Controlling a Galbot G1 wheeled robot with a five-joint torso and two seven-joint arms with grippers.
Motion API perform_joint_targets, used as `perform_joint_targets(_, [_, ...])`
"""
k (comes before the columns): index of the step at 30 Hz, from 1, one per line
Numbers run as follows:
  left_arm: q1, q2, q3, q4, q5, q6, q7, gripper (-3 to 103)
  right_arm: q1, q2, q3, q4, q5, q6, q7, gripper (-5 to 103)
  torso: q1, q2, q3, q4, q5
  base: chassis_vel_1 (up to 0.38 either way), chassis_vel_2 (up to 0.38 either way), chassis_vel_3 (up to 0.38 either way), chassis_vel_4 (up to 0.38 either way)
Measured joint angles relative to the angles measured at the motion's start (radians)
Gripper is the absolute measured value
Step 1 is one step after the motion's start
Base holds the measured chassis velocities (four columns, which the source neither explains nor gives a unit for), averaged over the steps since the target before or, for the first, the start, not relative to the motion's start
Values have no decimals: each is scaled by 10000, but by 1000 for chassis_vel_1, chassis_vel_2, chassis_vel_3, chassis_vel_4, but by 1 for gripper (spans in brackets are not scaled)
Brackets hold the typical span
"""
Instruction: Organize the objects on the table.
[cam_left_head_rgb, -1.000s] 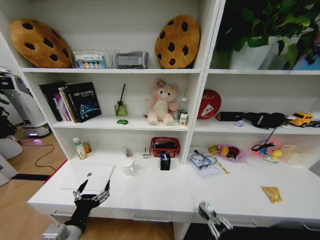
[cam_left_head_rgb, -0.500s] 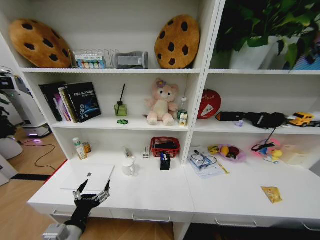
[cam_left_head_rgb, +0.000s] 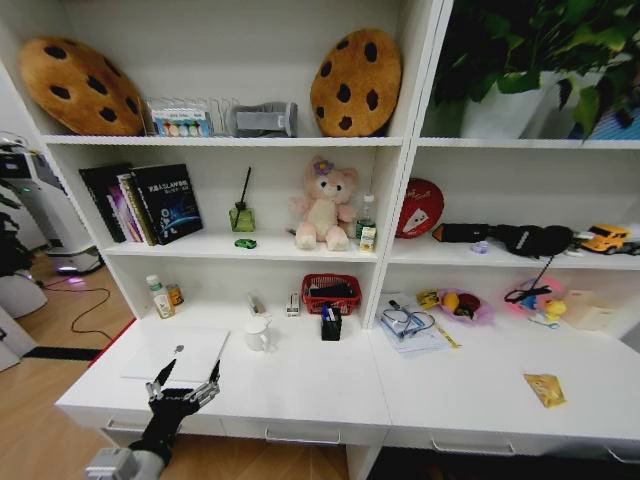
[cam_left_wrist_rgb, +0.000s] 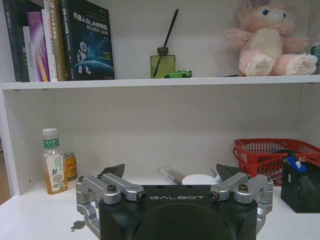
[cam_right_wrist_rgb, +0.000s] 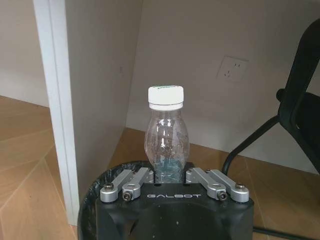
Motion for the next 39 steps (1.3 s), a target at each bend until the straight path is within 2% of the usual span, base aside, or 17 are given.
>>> perform_joint_targets(2, [0, 0, 0, 0, 0, 0, 0, 100, 77, 21, -7, -143, -25, -3, 29, 24, 0, 0, 0, -1, -1, 0, 0, 0, 0])
perform_joint_targets(5, [0, 0, 0, 0, 0, 0, -1, 100, 303, 104, -6, -557, -35, 5, 75, 40, 0, 0, 0, -5, 0, 0, 0, 0, 0])
perform_joint_targets(6, [0, 0, 0, 0, 0, 0, -1, 100, 303, 104, -6, -557, -35, 5, 75, 40, 0, 0, 0, -5, 0, 0, 0, 0, 0])
perform_joint_targets(11, [0, 0, 0, 0, 0, -1, 0, 100, 528, 155, -1, -869, -170, 292, 141, 61, 0, 0, 0, -4, 0, 0, 0, 0, 0])
perform_joint_targets(13, [0, 0, 0, 0, 0, 0, 0, 100, 597, 173, 19, -923, -200, 402, 241, 61, -1, 1, 0, -4, 0, 0, 0, 0, 0])
perform_joint_targets(14, [0, 0, 0, 0, 0, 0, 0, 100, 633, 191, 42, -883, -223, 485, 348, 73, 0, 0, -1, -1, 0, 0, 0, 0, 0])
perform_joint_targets(16, [0, 0, 0, 0, 0, 0, 0, 100, 360, 205, 47, -353, -220, 344, 395, 83, 0, 0, -1, 0, 0, 0, 0, 0, 0])
perform_joint_targets(20, [0, 0, 0, 0, 0, 0, 0, 100, -130, 207, 31, 392, -98, 255, 424, 88, 0, 0, -1, -4, 0, 0, 0, 0, 0])
perform_joint_targets(23, [1, 0, 0, 1, 0, 0, 0, 100, -1615, 199, 6, 2642, 560, 70, 394, 99, -1, 2, -2, -6, 1, 0, 0, 0, 0])
perform_joint_targets(24, [1, 0, 0, 1, 0, 0, 0, 100, -1615, 199, 6, 2642, 560, 70, 394, 99, -1, 2, -2, -6, 1, 0, 0, 0, 0])
perform_joint_targets(26, [0, 0, 0, 0, 0, -1, 0, 100, -2971, 172, 119, 4810, 787, 290, 393, 100, -2, 3, -2, -7, -1, 0, 0, 0, 0])
perform_joint_targets(27, [0, 0, 0, 0, 0, -1, 0, 100, -2971, 172, 119, 4810, 787, 290, 393, 100, -2, 3, -2, -7, -1, 0, 0, 0, 0])
perform_joint_targets(29, [0, 0, 0, 0, 0, 0, 0, 100, -4205, 84, 188, 6845, 863, 511, 396, 100, -3, 3, -2, -3, -5, 0, 0, 0, 0])
perform_joint_targets(34, [0, 0, 0, 0, 0, 0, 1, 100, -5246, 133, 458, 9209, 570, 1014, 1074, 100, -3, 3, -3, -4, -2, 0, 0, 0, 0])
perform_joint_targets(35, [0, 0, 0, 0, 0, 0, 0, 100, -5519, 165, 572, 10265, 741, 979, 1462, 100, -3, 3, -3, -2, -2, 0, 0, 0, 0])
perform_joint_targets(37, [0, 0, 0, 0, 0, 0, 0, 100, -5686, 158, 867, 11686, 1615, 304, 1972, 100, -3, 3, -3, -2, -1, 0, 0, 0, 0])
perform_joint_targets(39, [0, 0, 0, 0, 0, 0, 0, 100, -5642, 125, 1098, 12212, 2070, -88, 2197, 100, -3, 3, -2, -2, -2, 0, 0, 0, 0])
